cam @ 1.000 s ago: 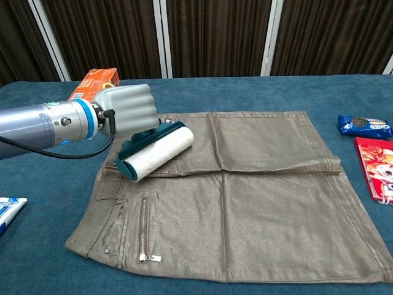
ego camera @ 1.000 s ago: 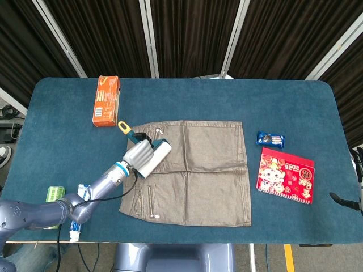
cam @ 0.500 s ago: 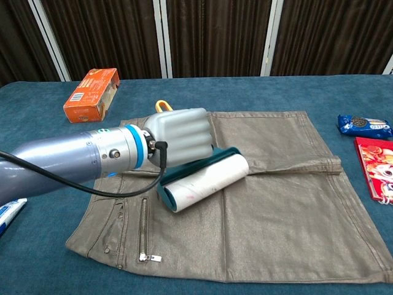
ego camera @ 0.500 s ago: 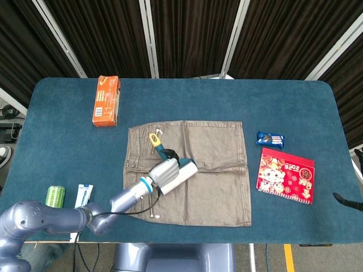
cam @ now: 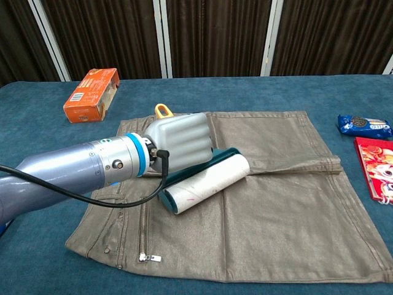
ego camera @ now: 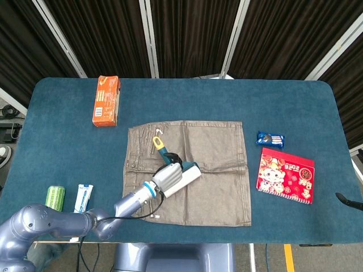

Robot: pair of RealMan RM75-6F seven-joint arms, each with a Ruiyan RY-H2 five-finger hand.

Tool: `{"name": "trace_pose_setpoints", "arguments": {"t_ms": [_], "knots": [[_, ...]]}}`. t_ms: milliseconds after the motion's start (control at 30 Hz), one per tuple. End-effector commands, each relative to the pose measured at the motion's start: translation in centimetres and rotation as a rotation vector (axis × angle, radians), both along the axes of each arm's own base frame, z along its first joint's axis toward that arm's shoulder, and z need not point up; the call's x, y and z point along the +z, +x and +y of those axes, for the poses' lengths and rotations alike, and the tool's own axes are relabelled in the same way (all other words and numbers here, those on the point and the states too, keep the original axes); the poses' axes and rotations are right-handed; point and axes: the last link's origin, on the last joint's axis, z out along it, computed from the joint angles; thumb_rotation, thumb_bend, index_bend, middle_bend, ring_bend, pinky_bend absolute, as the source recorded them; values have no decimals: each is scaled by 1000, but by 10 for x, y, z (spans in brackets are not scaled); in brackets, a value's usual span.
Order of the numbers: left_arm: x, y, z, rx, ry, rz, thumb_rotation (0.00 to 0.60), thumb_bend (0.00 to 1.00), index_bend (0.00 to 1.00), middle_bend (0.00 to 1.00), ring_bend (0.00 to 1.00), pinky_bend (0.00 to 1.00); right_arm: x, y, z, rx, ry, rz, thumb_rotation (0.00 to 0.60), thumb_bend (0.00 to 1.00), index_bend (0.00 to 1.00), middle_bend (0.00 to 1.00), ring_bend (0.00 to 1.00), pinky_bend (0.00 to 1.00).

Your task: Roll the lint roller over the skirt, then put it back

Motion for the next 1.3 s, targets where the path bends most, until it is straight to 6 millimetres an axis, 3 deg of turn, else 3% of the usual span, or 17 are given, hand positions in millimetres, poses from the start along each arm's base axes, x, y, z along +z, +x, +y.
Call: {"name": "trace_pose_setpoints", "arguments": {"t_ms": [33, 433, 667, 1067, 1300], "knots": [[6, -13, 7, 27, 24, 11, 600, 975, 688, 530, 459, 527, 0, 0, 0, 0, 0, 1, 600, 0, 0, 0, 0, 0], [42, -78, 40, 125, 156, 32, 600, 974, 690, 531, 460, 529, -1, 3, 0, 6, 3, -2, 600, 0, 0, 0, 0, 0], [59, -105, 52, 145, 210, 40, 600, 974, 691, 531, 460, 529, 0, 3, 0, 6, 0, -5, 600, 0, 0, 0, 0, 0], [77, -143, 56, 261, 244, 7, 600, 974, 691, 531, 461, 529, -1, 5, 1, 10, 5, -5, 600, 0, 0, 0, 0, 0], [101, -188, 55, 426, 300, -38, 600, 971, 690, 531, 460, 529, -3, 7, 2, 16, 14, -5, 600, 0, 0, 0, 0, 0]]}}
